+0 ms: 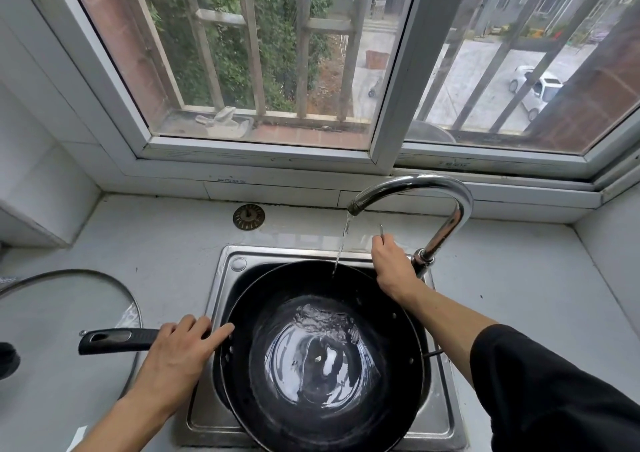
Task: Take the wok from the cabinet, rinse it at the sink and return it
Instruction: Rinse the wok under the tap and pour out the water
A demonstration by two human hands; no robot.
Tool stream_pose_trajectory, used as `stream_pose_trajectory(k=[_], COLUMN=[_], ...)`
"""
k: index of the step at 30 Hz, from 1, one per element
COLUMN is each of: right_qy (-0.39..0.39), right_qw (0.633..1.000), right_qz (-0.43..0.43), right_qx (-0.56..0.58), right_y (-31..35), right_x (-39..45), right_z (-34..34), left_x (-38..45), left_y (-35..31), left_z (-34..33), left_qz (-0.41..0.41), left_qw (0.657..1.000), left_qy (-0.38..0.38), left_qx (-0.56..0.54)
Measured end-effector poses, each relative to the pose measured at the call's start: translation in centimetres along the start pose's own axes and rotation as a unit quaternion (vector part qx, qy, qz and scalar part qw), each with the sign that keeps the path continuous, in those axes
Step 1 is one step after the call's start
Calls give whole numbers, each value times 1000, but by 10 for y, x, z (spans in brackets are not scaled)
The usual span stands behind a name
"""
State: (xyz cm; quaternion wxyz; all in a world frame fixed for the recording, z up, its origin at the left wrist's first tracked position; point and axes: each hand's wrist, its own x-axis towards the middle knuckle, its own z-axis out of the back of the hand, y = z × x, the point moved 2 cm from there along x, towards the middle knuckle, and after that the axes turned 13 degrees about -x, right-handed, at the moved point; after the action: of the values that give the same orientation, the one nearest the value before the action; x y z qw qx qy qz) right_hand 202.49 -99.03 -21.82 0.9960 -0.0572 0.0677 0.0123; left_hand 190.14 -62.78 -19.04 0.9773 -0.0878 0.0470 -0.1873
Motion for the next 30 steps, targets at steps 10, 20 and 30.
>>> stream_pose_trajectory(k=[10, 20, 30], right_qy=[-3, -97, 222], right_qw=[1000, 991, 947], right_qz=[6, 76, 184], right_qx=[-13, 50, -139], right_y=[1, -14, -71], right_x=[-2, -41, -123], right_z=[1, 4, -18], left_x=[0, 0, -3], left_y=[-1, 1, 2], left_z=[1, 0, 1], left_qz=[-9, -22, -35], left_qw=[1000, 1000, 999], left_qy=[-8, -16, -4], left_qx=[2, 3, 12])
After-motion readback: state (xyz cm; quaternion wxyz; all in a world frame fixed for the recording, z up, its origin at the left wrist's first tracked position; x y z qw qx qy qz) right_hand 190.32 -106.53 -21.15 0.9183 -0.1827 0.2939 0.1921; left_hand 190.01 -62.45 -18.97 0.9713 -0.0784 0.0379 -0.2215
